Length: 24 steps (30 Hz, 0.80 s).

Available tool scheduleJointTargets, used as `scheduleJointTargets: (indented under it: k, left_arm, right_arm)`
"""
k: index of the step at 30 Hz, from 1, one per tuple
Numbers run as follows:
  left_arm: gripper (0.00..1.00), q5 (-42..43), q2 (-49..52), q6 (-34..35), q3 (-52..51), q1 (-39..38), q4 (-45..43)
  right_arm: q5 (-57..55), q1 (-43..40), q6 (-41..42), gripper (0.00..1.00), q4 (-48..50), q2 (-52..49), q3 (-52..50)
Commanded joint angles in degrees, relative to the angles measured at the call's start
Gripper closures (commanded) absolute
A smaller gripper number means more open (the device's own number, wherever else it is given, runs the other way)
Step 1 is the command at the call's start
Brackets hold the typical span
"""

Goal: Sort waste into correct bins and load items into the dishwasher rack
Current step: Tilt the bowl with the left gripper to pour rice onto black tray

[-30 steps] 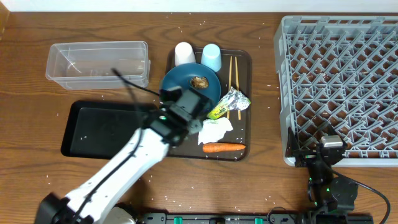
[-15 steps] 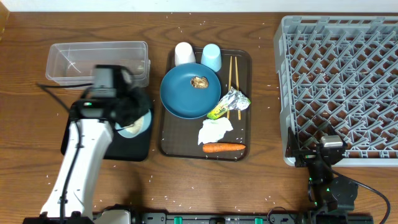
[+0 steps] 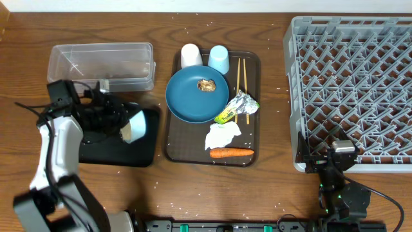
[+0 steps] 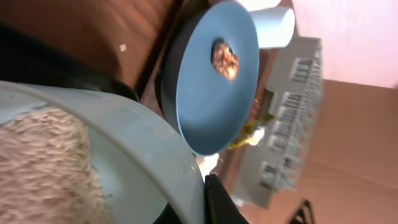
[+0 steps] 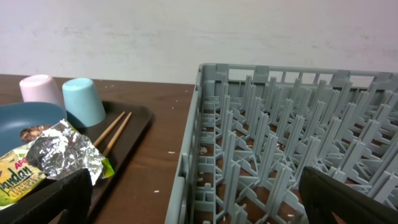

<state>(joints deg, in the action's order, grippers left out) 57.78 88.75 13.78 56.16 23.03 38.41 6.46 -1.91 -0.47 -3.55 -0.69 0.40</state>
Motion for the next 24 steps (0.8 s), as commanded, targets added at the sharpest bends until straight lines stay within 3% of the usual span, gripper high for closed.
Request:
scheduleJointTargets:
  k: [1, 9, 16, 24]
  left_arm:
    - [0.94, 11.96, 3.13, -6.23, -0.98, 2.19, -0.02]
    - [0.94, 25.79, 6.64, -14.56, -2.43, 4.09, 0.00]
    - [0.94, 26.23, 7.17, -15.28, -3.82, 5.51, -0.13]
    - [0.94, 32.30, 7.17, -12.17, -3.82, 14.12, 0.04]
  right_arm:
    - [-0.22, 0.85, -0.02, 0.01, -0.17, 0.35, -0.09]
    - [-0.22, 0.85, -0.02, 0.01, -0.17, 0.35, -0.09]
    - [-0.22, 0.85, -0.02, 0.01, -0.17, 0.35, -0.09]
    - [-0.22, 0.85, -0.02, 0.01, -0.17, 0.35, -0.09]
